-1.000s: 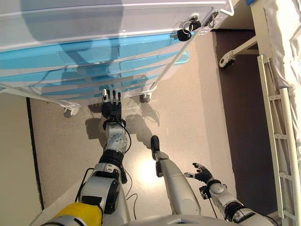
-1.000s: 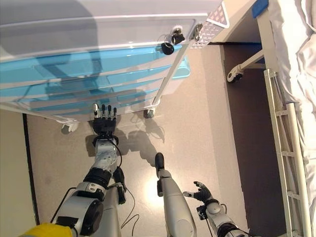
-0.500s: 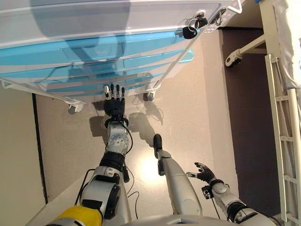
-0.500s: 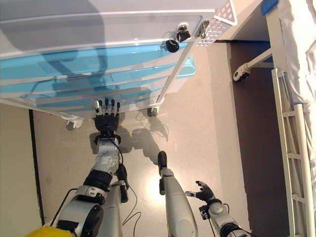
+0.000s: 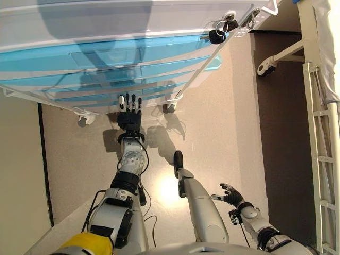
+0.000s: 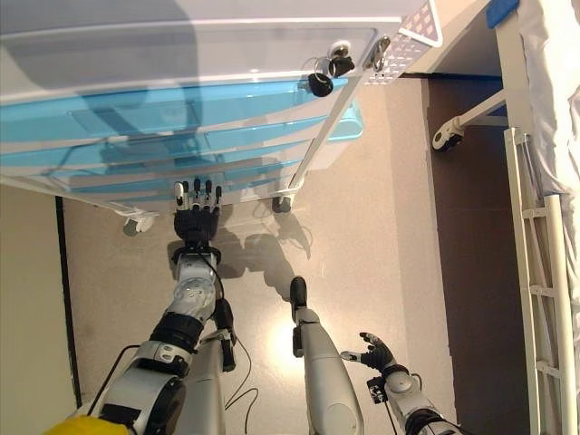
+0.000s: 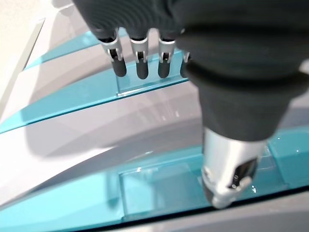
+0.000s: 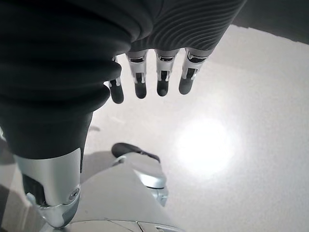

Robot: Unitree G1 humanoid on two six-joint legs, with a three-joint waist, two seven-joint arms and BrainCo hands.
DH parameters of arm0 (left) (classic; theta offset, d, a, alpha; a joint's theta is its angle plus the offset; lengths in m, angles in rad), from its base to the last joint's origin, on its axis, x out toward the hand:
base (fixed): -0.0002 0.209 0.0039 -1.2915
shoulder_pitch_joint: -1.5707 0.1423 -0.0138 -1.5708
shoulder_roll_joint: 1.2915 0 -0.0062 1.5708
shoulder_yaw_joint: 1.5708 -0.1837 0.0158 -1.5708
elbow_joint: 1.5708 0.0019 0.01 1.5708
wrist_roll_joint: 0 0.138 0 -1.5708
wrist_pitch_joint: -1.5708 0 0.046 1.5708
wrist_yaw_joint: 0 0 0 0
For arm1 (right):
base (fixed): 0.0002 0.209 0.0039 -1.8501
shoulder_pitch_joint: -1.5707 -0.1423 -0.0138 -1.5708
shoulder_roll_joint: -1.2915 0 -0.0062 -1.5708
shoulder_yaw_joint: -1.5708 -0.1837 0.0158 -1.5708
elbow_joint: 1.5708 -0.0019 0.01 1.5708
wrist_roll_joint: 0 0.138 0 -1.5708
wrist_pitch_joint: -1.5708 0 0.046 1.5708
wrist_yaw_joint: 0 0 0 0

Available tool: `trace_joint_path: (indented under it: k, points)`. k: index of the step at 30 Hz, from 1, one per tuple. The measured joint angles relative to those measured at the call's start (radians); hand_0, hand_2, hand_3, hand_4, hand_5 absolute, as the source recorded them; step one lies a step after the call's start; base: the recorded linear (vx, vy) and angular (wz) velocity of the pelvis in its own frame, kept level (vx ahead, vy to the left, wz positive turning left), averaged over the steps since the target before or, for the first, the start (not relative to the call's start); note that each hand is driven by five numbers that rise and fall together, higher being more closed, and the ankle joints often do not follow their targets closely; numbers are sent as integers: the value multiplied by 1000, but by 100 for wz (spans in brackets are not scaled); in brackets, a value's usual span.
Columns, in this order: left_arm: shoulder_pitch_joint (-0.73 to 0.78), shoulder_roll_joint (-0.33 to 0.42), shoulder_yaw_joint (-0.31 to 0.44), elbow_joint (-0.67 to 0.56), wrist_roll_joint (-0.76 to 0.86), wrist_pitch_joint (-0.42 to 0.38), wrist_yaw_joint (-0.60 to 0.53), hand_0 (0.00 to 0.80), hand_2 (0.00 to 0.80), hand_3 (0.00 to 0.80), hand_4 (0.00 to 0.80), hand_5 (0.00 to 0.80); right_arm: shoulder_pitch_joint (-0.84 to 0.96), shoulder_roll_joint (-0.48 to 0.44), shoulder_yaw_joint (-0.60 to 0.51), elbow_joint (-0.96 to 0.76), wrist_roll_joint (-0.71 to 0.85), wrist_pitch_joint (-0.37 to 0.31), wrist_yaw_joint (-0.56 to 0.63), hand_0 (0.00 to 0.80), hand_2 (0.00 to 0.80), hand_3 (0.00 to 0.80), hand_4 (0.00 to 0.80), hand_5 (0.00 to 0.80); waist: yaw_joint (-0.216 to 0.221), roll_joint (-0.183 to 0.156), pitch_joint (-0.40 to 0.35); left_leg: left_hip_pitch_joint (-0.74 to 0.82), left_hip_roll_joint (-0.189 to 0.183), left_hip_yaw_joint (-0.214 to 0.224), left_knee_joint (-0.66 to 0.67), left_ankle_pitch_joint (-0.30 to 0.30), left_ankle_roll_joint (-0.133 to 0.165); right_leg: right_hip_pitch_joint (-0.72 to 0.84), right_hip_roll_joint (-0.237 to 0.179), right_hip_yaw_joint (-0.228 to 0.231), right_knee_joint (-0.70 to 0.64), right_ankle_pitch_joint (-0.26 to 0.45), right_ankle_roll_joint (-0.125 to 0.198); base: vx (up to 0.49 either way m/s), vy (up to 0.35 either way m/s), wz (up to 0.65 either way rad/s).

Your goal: Open the drawer and pick up the medicine

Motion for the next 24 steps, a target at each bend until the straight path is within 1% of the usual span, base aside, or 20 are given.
trace_joint_path:
  k: [9, 12, 24]
  points:
    - [-2, 27, 1, -2, 1, -1, 4, 0, 0, 0, 0, 0, 0, -8, 4, 2, -1, -8, 8, 0, 0, 0, 0, 0, -2, 0, 0, 0, 0, -3, -18, 16, -7, -12, 2, -3, 10, -1, -2, 0, 0, 0]
    - [-11, 37, 1, -1, 2, -2, 34, 0, 0, 0, 0, 0, 1, -15, 13, 2, -1, -8, 9, 0, 0, 0, 0, 0, -4, 0, 0, 0, 0, -3, -22, 20, -8, -14, 2, -3, 11, 0, -4, 0, 0, 0]
    - [-22, 39, 2, -2, 2, -18, 54, 0, 0, 0, 0, 0, 1, -31, 13, 1, -2, -8, 8, 0, 0, 0, 0, 0, -6, 0, -2, 0, 1, -1, -31, 28, -12, -20, 4, -2, 11, 8, -16, 0, 0, 0]
